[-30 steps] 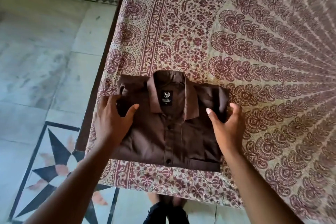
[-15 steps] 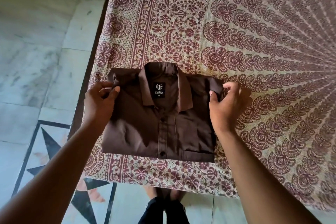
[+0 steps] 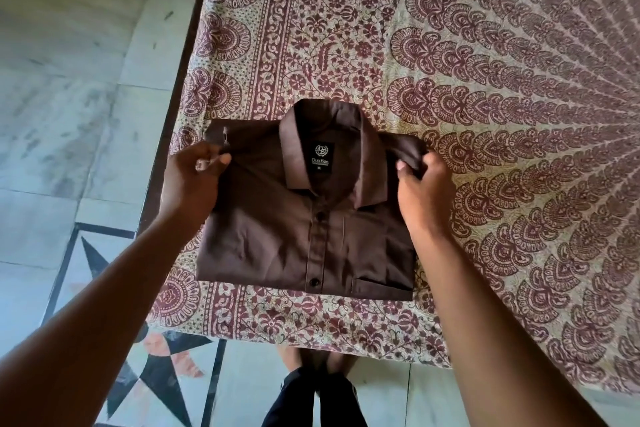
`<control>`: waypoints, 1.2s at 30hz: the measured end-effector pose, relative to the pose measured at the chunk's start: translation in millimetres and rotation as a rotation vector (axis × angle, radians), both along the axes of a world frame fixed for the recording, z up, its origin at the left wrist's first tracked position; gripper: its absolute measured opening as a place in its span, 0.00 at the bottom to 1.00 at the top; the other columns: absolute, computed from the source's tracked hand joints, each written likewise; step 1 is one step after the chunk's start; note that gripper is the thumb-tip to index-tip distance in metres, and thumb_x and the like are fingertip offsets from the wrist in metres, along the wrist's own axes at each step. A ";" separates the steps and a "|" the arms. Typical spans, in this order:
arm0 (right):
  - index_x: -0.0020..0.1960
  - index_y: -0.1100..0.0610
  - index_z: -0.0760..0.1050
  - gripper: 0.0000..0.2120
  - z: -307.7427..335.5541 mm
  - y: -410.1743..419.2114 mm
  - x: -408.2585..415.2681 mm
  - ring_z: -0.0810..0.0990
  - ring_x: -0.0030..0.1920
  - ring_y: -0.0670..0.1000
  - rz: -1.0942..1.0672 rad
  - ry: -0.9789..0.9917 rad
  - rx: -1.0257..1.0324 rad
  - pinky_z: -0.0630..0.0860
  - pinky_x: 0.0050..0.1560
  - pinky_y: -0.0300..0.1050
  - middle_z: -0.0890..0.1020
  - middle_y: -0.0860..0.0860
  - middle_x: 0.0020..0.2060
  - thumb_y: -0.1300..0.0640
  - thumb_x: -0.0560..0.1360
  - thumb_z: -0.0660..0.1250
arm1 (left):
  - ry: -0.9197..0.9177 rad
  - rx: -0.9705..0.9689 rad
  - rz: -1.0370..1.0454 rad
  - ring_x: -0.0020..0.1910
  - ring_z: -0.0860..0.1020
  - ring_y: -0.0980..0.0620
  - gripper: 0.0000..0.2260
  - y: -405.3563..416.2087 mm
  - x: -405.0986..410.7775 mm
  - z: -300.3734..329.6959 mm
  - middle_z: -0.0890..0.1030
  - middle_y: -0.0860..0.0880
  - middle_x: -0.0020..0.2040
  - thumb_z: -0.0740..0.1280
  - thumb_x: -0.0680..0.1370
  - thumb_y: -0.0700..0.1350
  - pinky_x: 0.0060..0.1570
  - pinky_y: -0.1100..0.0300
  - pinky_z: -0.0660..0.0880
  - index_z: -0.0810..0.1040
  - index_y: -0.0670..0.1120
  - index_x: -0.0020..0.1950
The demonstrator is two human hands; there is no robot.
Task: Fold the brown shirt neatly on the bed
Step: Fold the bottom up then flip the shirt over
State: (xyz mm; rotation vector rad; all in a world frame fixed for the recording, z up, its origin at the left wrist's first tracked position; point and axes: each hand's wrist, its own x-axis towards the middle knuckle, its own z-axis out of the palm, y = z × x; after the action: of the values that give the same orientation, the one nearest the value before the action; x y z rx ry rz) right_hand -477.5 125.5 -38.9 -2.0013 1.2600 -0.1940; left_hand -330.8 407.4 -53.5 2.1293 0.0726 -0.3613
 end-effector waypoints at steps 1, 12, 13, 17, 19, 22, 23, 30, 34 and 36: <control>0.58 0.61 0.78 0.10 0.7 1.4 -2.8 0.82 0.51 0.58 -0.001 -0.009 -0.042 0.75 0.49 0.48 0.84 0.58 0.53 0.56 0.80 0.70 | -0.027 0.048 -0.006 0.38 0.76 0.54 0.06 -1.5 1.5 -0.4 0.81 0.56 0.37 0.72 0.76 0.48 0.43 0.55 0.73 0.81 0.57 0.40; 0.54 0.56 0.71 0.11 -14.1 -3.3 12.6 0.80 0.52 0.57 0.095 0.011 -0.240 0.74 0.46 0.50 0.81 0.52 0.48 0.56 0.77 0.72 | -0.315 0.479 -0.085 0.60 0.73 0.37 0.11 -30.3 -12.1 3.7 0.75 0.39 0.60 0.67 0.76 0.42 0.58 0.41 0.73 0.74 0.44 0.58; 0.56 0.57 0.72 0.12 -15.1 -1.2 10.0 0.79 0.54 0.58 0.115 -0.020 -0.324 0.75 0.49 0.52 0.80 0.54 0.50 0.55 0.78 0.71 | -0.375 0.478 -0.108 0.61 0.71 0.38 0.13 -34.9 -15.5 4.9 0.73 0.39 0.62 0.67 0.77 0.43 0.60 0.41 0.71 0.73 0.43 0.59; 0.68 0.61 0.74 0.17 -29.8 18.2 -8.0 0.74 0.64 0.58 0.322 -0.130 -0.565 0.74 0.60 0.54 0.76 0.60 0.64 0.52 0.84 0.63 | -0.470 0.563 -0.383 0.70 0.69 0.40 0.20 -48.1 -24.3 -2.4 0.70 0.42 0.71 0.62 0.82 0.55 0.68 0.42 0.66 0.70 0.46 0.71; 0.75 0.60 0.70 0.23 -47.5 23.6 -20.8 0.70 0.73 0.59 0.484 -0.010 -0.577 0.72 0.67 0.58 0.71 0.58 0.75 0.48 0.86 0.57 | -0.451 0.642 -0.546 0.80 0.60 0.45 0.26 -38.0 -22.5 -23.4 0.62 0.48 0.81 0.56 0.84 0.59 0.76 0.41 0.60 0.63 0.49 0.80; 0.82 0.53 0.59 0.31 -65.9 16.5 -29.8 0.58 0.82 0.56 0.559 0.285 -0.609 0.64 0.72 0.63 0.58 0.51 0.83 0.38 0.85 0.46 | -0.428 0.697 -0.625 0.84 0.48 0.49 0.29 -24.4 -12.6 -45.5 0.49 0.52 0.85 0.49 0.84 0.60 0.80 0.42 0.52 0.52 0.52 0.84; 0.83 0.52 0.56 0.33 -67.9 12.9 -29.8 0.55 0.83 0.55 0.552 0.337 -0.608 0.62 0.73 0.64 0.55 0.50 0.84 0.35 0.85 0.44 | -0.423 0.691 -0.628 0.84 0.47 0.49 0.29 -24.8 -10.1 -47.2 0.48 0.52 0.85 0.48 0.85 0.60 0.81 0.42 0.51 0.51 0.53 0.84; 0.85 0.52 0.49 0.35 -64.0 10.7 -34.5 0.49 0.84 0.57 0.575 0.307 -0.648 0.61 0.76 0.63 0.48 0.51 0.85 0.33 0.84 0.43 | -0.521 0.750 -0.590 0.84 0.47 0.47 0.31 -16.0 -19.6 -43.8 0.46 0.50 0.85 0.50 0.84 0.63 0.80 0.41 0.52 0.52 0.53 0.84; 0.84 0.46 0.49 0.36 -77.5 -23.0 -42.1 0.54 0.83 0.62 0.518 0.379 -0.652 0.60 0.76 0.66 0.50 0.53 0.84 0.30 0.82 0.41 | -0.449 0.760 -0.605 0.84 0.46 0.47 0.31 -15.4 -12.8 -50.4 0.46 0.52 0.85 0.49 0.83 0.66 0.80 0.42 0.53 0.48 0.57 0.84; 0.85 0.48 0.48 0.39 -73.2 -31.0 -43.5 0.51 0.83 0.63 0.327 0.376 -0.560 0.59 0.76 0.69 0.51 0.56 0.84 0.28 0.80 0.39 | -0.447 0.752 -0.615 0.84 0.46 0.47 0.32 -16.3 -12.5 -46.9 0.46 0.51 0.85 0.49 0.83 0.65 0.80 0.42 0.54 0.48 0.56 0.84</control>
State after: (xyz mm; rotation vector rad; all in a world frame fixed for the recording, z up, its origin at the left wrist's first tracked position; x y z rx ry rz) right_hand -521.0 94.5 -112.2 -2.7983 1.1563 -0.0054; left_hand -343.3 391.1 -100.4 2.9018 -0.8389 -0.2092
